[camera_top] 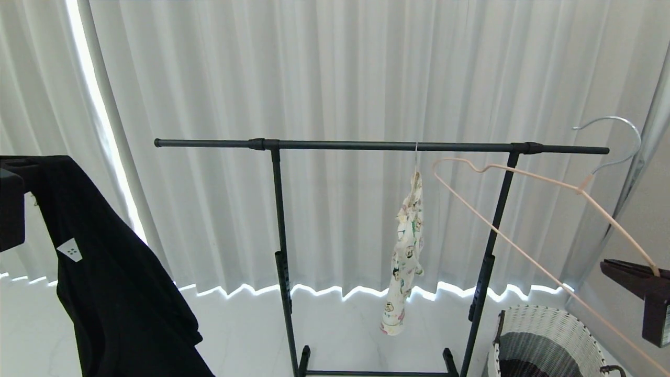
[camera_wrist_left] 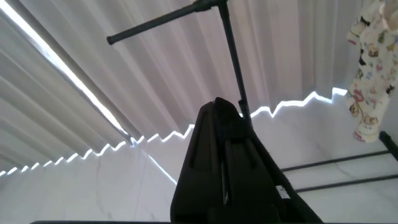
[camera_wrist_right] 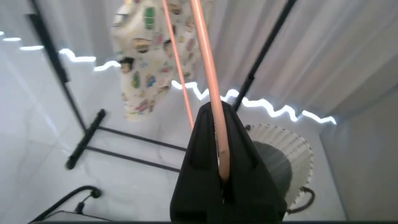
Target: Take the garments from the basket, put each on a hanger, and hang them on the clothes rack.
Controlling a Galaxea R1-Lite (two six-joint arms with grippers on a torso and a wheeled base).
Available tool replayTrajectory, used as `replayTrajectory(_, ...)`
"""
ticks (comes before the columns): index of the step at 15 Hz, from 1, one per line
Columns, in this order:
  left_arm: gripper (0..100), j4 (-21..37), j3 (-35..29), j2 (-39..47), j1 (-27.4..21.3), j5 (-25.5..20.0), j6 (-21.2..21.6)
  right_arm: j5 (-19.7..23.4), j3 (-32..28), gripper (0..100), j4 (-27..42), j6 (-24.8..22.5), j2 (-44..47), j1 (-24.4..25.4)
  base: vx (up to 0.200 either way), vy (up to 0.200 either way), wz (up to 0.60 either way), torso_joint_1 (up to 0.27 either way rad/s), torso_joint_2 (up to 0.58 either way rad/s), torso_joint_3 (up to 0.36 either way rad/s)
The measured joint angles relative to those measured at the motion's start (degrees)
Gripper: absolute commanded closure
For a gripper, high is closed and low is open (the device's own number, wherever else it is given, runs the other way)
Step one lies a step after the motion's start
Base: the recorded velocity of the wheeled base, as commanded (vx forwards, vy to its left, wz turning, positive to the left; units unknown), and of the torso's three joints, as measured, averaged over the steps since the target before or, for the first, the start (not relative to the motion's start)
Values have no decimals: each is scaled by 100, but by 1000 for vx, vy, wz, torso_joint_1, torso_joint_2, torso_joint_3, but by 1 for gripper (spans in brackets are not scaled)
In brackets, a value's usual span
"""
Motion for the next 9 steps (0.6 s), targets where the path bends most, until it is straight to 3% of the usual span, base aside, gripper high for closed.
replayTrajectory(7, 100, 5, 755, -30, -49, 79, -11, 1134, -96, 100, 9, -152, 41, 0, 0, 0, 0, 0, 0, 0)
replayTrajectory(9, 100, 2, 857, 112, -44, 642, -29, 1527, -101, 100, 6, -155, 99, 9, 0, 0, 0, 0, 0, 0)
